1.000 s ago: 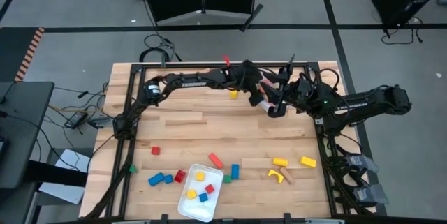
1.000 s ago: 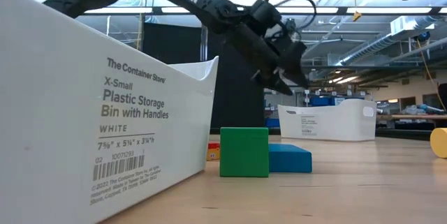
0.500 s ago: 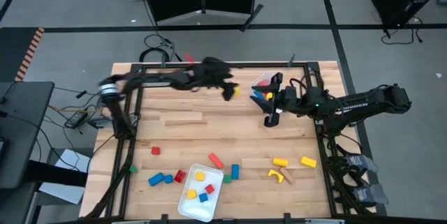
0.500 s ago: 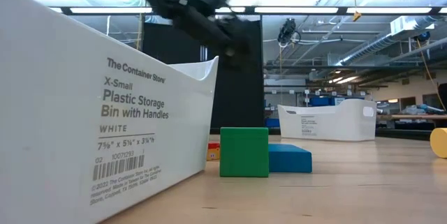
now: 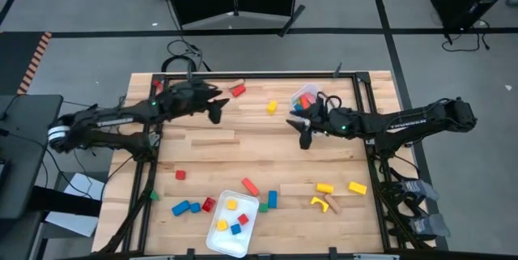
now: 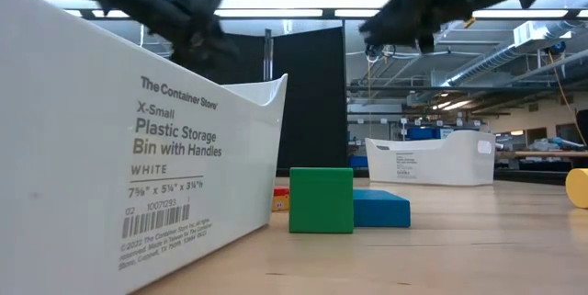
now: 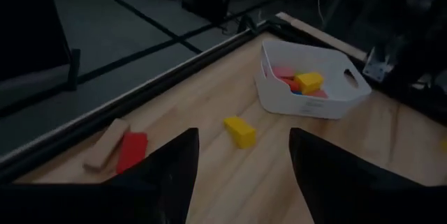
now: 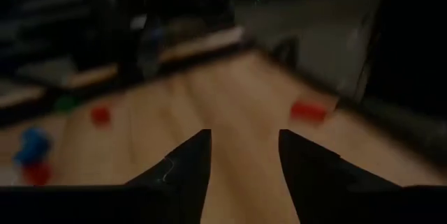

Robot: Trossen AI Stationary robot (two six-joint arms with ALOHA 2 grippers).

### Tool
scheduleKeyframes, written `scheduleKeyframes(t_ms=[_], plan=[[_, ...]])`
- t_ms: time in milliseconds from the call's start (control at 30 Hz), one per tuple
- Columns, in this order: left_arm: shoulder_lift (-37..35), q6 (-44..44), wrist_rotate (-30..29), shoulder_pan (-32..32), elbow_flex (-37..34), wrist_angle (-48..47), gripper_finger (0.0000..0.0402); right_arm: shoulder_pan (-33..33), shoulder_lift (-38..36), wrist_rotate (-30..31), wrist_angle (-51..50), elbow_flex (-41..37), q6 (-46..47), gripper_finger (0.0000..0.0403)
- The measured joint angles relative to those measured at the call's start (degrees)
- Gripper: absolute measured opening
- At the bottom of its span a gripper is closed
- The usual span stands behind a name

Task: Sort blocks by size
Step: Put the yellow rectangle block into the top white bin

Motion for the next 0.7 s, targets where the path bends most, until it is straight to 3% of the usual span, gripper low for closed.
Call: scheduleKeyframes(t_ms=[167, 533, 600, 700], plan=[[-6.49, -3.53, -0.42, -0.01, -5.70, -0.22, 0.0229, 3.60, 0.00, -7.23, -13.79, 0.33, 9.19, 0.0209], [-8.44, -6.27, 0.13, -0.01, -8.01, -0.16, 0.0229, 19.87, 2.47, -1.29, -46.43, 15.64, 20.34, 0.0268], [-8.42, -6.27, 0.15, -0.01, -8.01, -0.22, 0.0229, 22.13, 5.34, -1.97, -53.14, 18.00, 24.78, 0.0271], [-8.41, -6.27, 0.21, -0.29, -8.01, -0.20, 0.0229, 25.59, 10.39, -7.76, -62.11, 20.48, 32.91, 0.0273]])
